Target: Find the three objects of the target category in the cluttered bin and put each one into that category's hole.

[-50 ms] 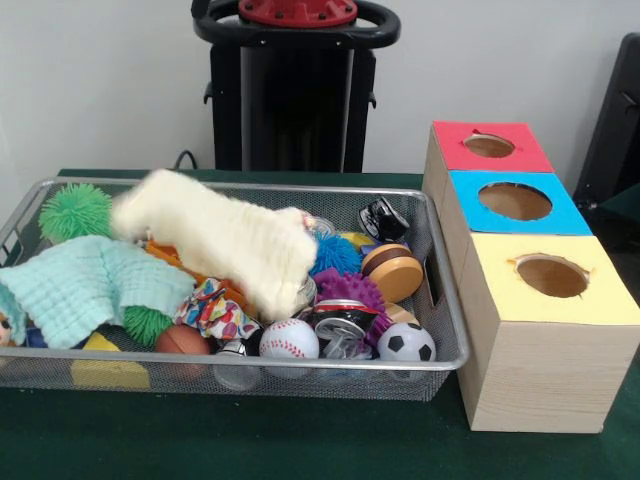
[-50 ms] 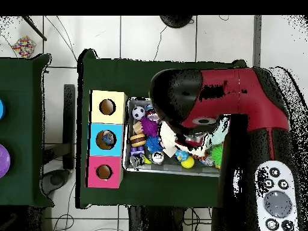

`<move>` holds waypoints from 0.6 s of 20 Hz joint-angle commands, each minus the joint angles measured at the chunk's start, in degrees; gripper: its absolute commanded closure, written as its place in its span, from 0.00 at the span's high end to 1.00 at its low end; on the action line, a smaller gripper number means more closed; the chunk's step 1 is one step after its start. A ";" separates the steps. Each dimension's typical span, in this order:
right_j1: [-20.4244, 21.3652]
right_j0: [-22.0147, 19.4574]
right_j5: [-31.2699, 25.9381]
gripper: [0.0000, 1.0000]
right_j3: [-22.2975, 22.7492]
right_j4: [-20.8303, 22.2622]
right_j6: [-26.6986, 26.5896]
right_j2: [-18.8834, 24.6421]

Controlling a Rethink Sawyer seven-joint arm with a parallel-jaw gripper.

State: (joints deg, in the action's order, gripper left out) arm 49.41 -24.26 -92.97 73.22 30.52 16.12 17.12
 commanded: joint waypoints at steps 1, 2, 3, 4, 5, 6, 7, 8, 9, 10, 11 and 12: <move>-2.09 -0.05 4.12 1.00 4.28 1.40 -4.93 4.52; -2.13 -0.08 4.26 1.00 4.30 1.34 -4.83 4.54; -2.15 -0.09 4.36 1.00 4.32 1.32 -4.69 4.54; -2.18 -0.21 4.56 1.00 4.44 0.84 -4.16 4.55; -2.38 -0.44 5.42 1.00 4.82 -0.51 -2.61 4.63; -2.64 -1.07 7.37 1.00 5.80 -3.67 -0.03 5.08; -2.90 -1.89 9.58 1.00 6.94 -7.29 2.52 5.63; -3.18 -2.27 10.77 1.00 7.30 -9.32 4.18 5.80; -3.39 -2.71 12.20 1.00 7.77 -11.40 5.37 6.10; -3.56 -3.22 14.14 1.00 8.57 -13.97 6.51 6.50; -3.68 -3.81 16.33 1.00 9.46 -16.85 7.42 6.91; -3.78 -4.26 18.02 1.00 10.10 -18.87 8.01 7.22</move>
State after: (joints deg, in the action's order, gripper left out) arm 49.18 -26.16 -84.71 73.96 18.18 16.12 19.15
